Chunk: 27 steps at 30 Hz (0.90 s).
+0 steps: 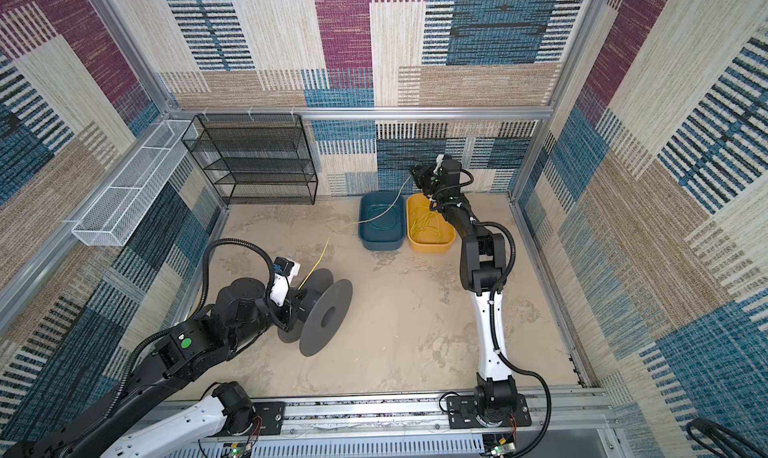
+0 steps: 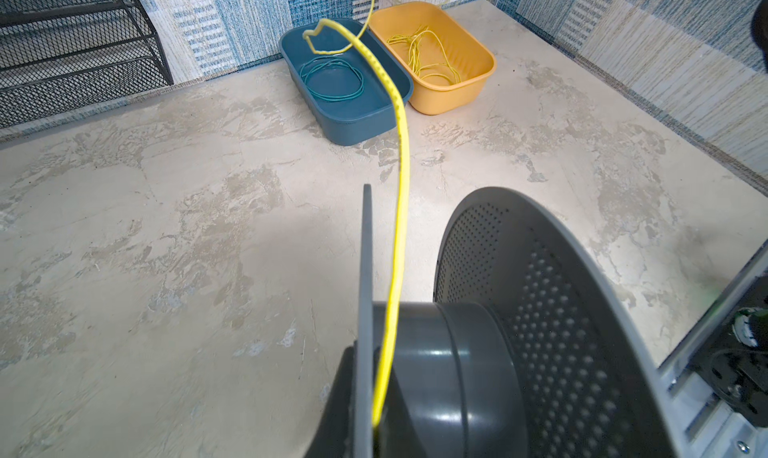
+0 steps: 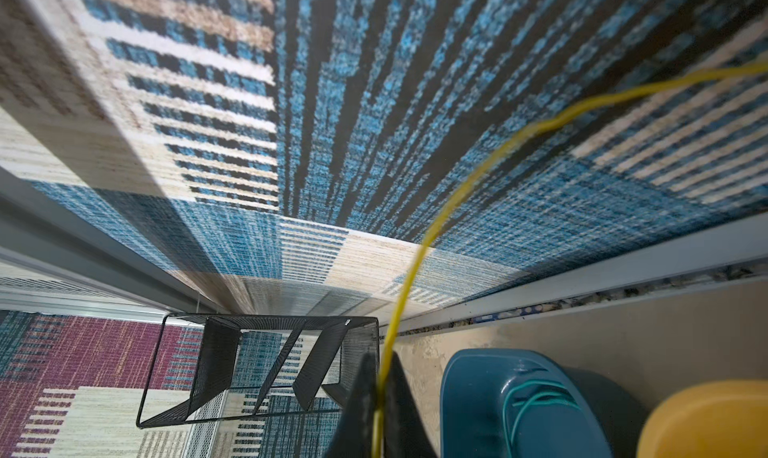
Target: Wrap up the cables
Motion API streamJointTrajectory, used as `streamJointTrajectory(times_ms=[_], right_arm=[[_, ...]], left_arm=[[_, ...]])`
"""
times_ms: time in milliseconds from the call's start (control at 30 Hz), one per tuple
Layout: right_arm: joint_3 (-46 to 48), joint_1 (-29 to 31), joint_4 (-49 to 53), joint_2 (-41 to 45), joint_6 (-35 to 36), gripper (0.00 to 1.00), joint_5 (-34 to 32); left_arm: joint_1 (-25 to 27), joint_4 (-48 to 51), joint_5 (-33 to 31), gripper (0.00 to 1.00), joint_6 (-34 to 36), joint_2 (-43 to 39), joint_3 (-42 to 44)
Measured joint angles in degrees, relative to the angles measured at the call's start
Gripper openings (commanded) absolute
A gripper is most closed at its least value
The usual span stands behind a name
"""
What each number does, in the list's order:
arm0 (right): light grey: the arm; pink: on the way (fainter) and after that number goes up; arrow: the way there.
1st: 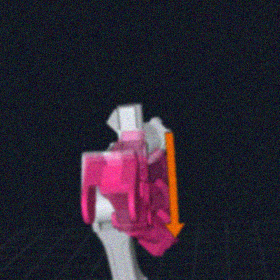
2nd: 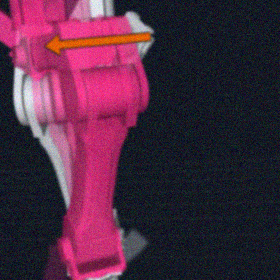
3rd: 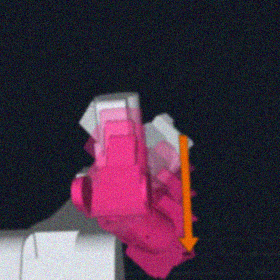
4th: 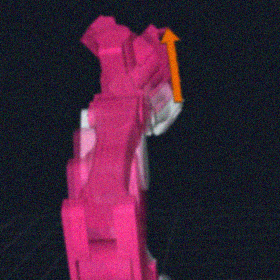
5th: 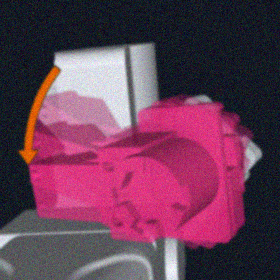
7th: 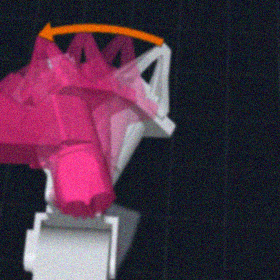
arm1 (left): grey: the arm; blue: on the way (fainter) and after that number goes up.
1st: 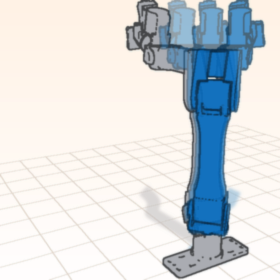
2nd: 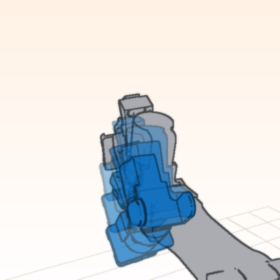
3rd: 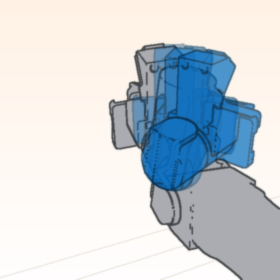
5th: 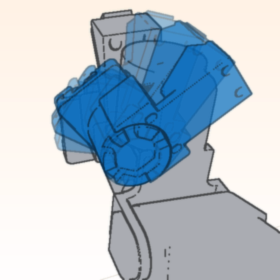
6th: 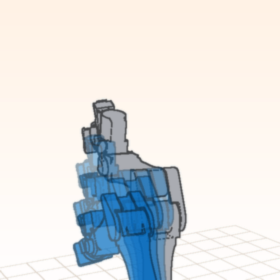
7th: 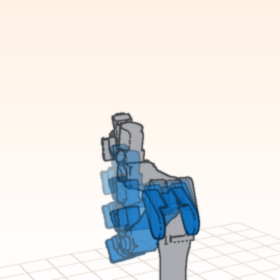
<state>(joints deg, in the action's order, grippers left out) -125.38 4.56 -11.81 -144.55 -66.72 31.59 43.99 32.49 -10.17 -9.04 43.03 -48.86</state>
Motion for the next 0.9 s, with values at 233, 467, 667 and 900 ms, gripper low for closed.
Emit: streamJointTrajectory(times_ms=[233,467,667,900], right_arm=[[8.7,-1.3,-2.3,4.7,-2.4,0.0,0.8],[24.0,-3.7,-10.8,17.7,-4.3,0.0,-0.3],[38.9,-5.2,-16.7,26.6,-5.7,0.0,-1.8],[47.9,-6.5,-17.2,34.9,-1.8,0.0,-5.5]], left_arm=[[0.0,0.3,0.0,0.0,0.2,-2.4,0.1],[0.0,0.3,1.8,0.0,1.3,-4.0,-2.0],[0.0,0.4,4.8,0.0,1.5,-4.7,-4.9],[0.0,1.9,7.3,0.0,1.5,-6.6,-9.3]])
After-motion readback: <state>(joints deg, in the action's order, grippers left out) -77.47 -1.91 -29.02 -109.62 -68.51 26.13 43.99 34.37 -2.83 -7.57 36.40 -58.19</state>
